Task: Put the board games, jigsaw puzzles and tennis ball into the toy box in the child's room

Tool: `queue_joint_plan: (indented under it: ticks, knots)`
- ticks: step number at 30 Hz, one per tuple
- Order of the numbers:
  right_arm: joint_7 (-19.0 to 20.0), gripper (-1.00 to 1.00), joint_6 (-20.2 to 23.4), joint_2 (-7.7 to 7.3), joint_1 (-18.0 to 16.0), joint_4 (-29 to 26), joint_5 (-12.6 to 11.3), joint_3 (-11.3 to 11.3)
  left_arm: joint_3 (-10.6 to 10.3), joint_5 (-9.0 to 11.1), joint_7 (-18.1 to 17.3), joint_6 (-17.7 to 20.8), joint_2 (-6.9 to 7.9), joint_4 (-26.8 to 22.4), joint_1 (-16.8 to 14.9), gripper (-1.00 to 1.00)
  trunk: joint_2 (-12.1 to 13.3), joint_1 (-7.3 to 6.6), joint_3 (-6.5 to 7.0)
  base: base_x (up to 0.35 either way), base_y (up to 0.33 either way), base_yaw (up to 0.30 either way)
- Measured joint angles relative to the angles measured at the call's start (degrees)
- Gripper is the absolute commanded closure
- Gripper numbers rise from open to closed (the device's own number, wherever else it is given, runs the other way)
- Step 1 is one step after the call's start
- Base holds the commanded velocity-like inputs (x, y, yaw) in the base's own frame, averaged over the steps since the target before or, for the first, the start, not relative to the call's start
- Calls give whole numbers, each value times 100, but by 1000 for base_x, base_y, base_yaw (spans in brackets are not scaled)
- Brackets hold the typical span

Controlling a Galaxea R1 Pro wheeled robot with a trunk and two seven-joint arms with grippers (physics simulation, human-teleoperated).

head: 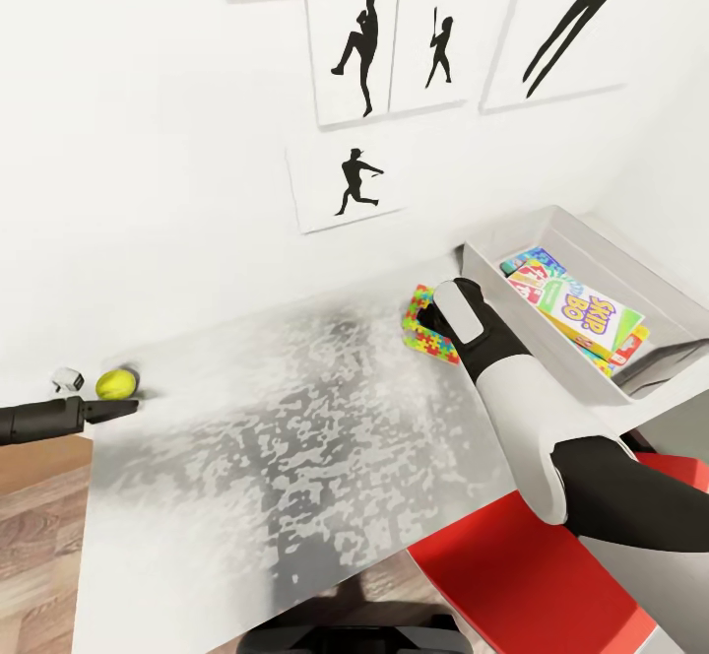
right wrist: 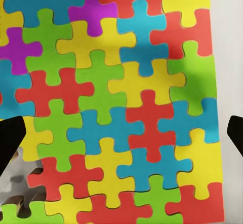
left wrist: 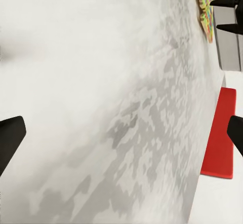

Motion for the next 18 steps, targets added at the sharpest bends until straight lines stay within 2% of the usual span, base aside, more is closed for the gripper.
queue_joint_plan:
  ticks: [7, 8, 14, 18]
  knots:
    - [27, -100, 25, -1, 0, 1, 41, 1, 0, 0, 0, 24, 2, -13, 0, -100, 0, 0, 0, 0, 0, 0]
    - [42, -100, 53, 1, 1, 0, 168, -1, 0, 0, 0, 24, 1, -13, -1, -100, 0, 0, 0, 0, 0, 0]
    - [45, -100, 65, -1, 1, 0, 192, 0, 0, 0, 0, 32, 1, -14, 0, -100, 0, 0, 0, 0, 12, 0]
    - [35, -100, 104, -10, 1, -5, 337, 4, 0, 1, -1, 35, 2, -16, 1, -100, 1, 1, 0, 0, 61, 0]
